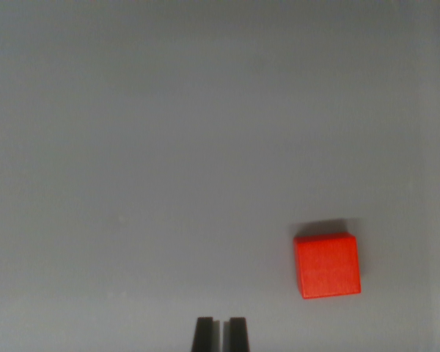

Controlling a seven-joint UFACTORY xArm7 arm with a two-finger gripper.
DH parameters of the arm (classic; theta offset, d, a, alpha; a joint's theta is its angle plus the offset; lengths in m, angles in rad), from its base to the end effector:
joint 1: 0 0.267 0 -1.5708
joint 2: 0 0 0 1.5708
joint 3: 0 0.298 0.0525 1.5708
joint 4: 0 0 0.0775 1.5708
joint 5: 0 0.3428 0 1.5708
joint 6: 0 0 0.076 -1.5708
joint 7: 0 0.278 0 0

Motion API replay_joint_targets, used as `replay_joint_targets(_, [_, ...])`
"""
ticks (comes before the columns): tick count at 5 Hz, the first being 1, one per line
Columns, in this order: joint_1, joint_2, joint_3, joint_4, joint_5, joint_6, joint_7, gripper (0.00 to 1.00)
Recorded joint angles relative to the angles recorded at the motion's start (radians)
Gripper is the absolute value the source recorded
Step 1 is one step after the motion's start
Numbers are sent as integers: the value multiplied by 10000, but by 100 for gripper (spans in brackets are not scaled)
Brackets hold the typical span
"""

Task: Reach red block

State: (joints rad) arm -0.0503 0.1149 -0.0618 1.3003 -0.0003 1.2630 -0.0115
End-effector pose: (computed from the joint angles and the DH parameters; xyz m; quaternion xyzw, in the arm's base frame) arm 0.4843 -0.0547 0.2170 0.9980 -0.0501 -0.0388 0.0013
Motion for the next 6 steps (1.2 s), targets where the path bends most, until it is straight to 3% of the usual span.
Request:
replay_joint_targets(1, [0,0,0,0,0,0,0,0])
replay_joint_targets(2, [-66,138,-51,-290,-47,-445,-34,0])
replay_joint_targets(3, [-66,138,-51,-290,-47,-445,-34,0])
replay_joint_targets(4, [-136,285,-106,-601,-98,-921,-71,0])
replay_joint_targets(5, [-136,285,-106,-601,-98,-921,-71,0])
replay_joint_targets(6, [-207,432,-160,-910,-149,-1395,-108,0])
